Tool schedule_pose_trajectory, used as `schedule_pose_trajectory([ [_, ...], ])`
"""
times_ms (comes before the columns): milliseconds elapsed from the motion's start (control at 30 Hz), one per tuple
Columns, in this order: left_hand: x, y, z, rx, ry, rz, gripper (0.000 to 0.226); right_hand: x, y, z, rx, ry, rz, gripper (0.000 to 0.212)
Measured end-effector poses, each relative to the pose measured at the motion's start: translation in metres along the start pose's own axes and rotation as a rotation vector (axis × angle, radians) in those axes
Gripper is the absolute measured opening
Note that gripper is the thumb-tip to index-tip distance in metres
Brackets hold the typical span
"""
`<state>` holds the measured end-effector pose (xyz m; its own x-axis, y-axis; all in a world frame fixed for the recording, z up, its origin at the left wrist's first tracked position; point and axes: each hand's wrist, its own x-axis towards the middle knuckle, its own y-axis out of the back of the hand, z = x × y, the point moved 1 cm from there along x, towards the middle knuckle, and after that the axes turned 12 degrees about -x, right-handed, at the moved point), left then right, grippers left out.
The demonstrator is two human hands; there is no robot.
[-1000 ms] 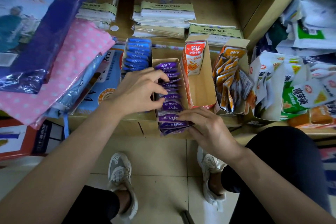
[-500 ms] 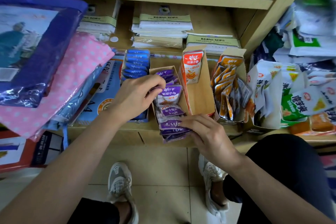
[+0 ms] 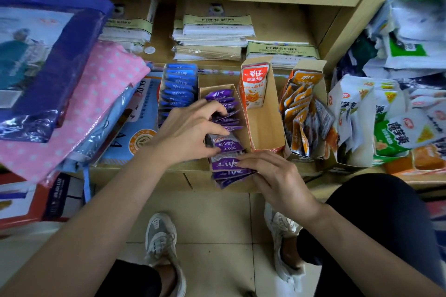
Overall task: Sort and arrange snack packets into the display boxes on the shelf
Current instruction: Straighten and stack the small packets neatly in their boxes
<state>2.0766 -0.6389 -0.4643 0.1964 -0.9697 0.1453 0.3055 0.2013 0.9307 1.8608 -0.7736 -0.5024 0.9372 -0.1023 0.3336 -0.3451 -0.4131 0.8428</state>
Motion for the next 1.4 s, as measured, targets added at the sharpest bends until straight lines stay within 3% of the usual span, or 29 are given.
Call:
schedule_pose_trajectory([
  [167, 0.003, 0.010, -0.003, -0.156, 0.085, -0.146, 0.063, 0.002, 0.005, 0.002, 0.020, 0.012, -0.054, 0.032],
  [433, 0.011, 0.009, 0.011, 0.029, 0.132, -0.134, 0.071, -0.004, 0.002, -0.001, 0.029, -0.013, -0.031, 0.030],
  [567, 0.012, 0.003, 0.014, 0.078, 0.068, -0.081, 0.058, 0.000, 0.006, -0.003, 0.048, -0.027, -0.070, 0.033],
  [733, 0.005, -0.001, 0.004, 0.021, -0.018, -0.002, 0.020, 0.001, 0.008, -0.004, 0.064, -0.050, -0.064, 0.034],
  [1000, 0.004, -0.005, -0.004, 0.009, -0.020, 0.262, 0.017, 0.002, 0.010, -0.006, 0.102, -0.077, -0.057, 0.034],
  [1200, 0.000, 0.006, -0.003, -0.284, 0.050, 0.440, 0.006, 0.003, 0.006, -0.003, 0.113, -0.151, -0.032, 0.028],
  [1400, -0.009, 0.003, 0.000, -0.566, 0.123, 0.300, 0.015, 0.005, 0.003, -0.009, 0.105, -0.293, 0.005, 0.034],
])
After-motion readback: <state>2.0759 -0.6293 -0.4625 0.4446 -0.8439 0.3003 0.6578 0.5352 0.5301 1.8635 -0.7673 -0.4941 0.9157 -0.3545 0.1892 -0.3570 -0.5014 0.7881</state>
